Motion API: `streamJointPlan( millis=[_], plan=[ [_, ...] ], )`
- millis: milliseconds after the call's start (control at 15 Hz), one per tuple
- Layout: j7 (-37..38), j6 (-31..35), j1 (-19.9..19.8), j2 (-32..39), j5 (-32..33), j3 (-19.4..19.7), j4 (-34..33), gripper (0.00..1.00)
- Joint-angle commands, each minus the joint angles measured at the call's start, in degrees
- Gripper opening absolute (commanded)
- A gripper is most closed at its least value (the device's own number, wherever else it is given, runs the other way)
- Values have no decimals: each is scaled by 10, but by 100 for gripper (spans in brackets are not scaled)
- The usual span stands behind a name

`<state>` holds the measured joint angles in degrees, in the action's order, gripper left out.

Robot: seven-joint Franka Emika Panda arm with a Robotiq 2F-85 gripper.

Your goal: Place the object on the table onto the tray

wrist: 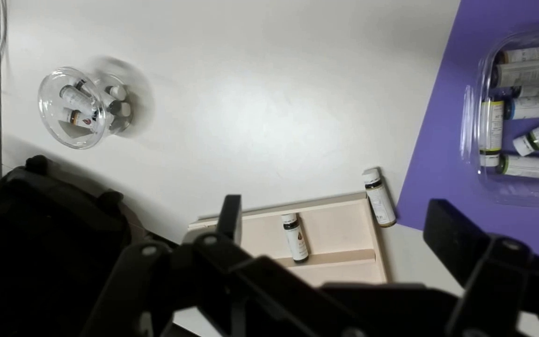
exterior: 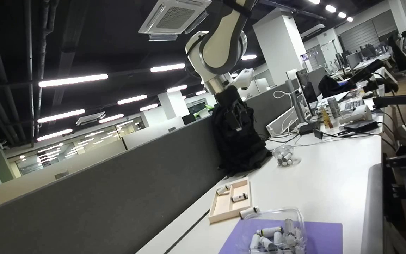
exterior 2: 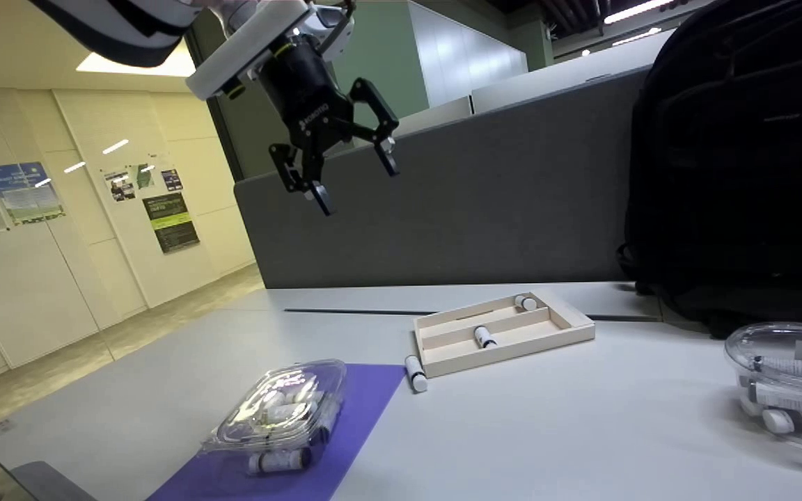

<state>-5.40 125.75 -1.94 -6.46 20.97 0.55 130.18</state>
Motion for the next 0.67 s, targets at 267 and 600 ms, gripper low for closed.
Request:
streamJointPlan(
  millis=[267,600],
  plan=[
    [-14,35,0,-1,-18,7,11,100],
    [-230,138,0,82,-229,38,5,100]
  ],
)
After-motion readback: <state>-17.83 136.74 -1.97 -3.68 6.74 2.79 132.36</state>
